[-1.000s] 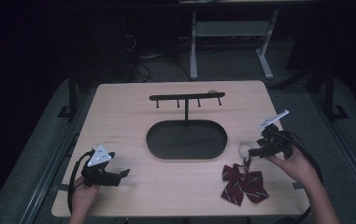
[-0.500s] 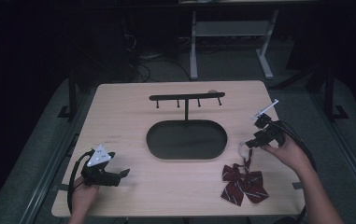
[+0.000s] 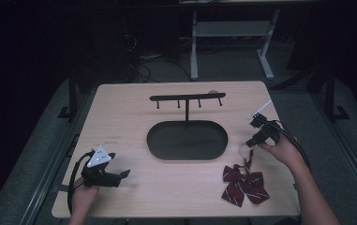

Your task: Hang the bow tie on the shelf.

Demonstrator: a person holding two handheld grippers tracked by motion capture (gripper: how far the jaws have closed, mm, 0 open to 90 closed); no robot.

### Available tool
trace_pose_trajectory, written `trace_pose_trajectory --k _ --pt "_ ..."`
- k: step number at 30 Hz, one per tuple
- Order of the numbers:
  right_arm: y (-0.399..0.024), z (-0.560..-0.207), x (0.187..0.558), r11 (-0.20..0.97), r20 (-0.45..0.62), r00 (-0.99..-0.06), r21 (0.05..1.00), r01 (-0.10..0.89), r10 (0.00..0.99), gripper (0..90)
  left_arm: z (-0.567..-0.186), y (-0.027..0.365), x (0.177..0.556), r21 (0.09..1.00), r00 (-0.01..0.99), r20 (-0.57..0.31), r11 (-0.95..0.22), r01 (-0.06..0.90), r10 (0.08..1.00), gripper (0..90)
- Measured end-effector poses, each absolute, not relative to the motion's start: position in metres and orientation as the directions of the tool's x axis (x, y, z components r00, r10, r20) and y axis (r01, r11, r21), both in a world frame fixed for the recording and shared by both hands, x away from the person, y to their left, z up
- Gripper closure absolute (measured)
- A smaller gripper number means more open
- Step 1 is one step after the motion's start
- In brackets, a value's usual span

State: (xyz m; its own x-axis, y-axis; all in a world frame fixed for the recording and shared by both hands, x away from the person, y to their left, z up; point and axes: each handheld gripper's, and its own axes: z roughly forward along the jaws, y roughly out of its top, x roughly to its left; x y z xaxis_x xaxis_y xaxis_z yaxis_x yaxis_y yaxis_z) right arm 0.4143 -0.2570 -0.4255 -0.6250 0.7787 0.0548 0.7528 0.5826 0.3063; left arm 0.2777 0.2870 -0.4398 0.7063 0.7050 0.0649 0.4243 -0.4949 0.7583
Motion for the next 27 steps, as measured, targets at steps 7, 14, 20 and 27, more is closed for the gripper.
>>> trace_pose_trajectory --k 7,14,20,27 --pt "-0.254 -0.432 0.415 0.606 0.035 -0.64 0.282 0.743 0.768 55.8 -0.44 0.287 0.278 0.757 0.71 0.068 -0.499 0.421 0.701 13.2" --pt "-0.251 -0.437 0.415 0.638 0.0 -0.66 0.258 0.726 0.751 61.1 -0.44 0.287 0.278 0.758 0.709 0.065 -0.497 0.422 0.702 13.2" --pt "-0.245 -0.44 0.415 0.675 -0.037 -0.688 0.238 0.698 0.725 73.7 -0.44 0.287 0.278 0.758 0.707 0.062 -0.494 0.425 0.704 13.2" --pt "-0.243 -0.441 0.413 0.682 -0.025 -0.696 0.225 0.695 0.718 83.2 -0.44 0.287 0.278 0.757 0.711 0.067 -0.5 0.42 0.7 13.2"
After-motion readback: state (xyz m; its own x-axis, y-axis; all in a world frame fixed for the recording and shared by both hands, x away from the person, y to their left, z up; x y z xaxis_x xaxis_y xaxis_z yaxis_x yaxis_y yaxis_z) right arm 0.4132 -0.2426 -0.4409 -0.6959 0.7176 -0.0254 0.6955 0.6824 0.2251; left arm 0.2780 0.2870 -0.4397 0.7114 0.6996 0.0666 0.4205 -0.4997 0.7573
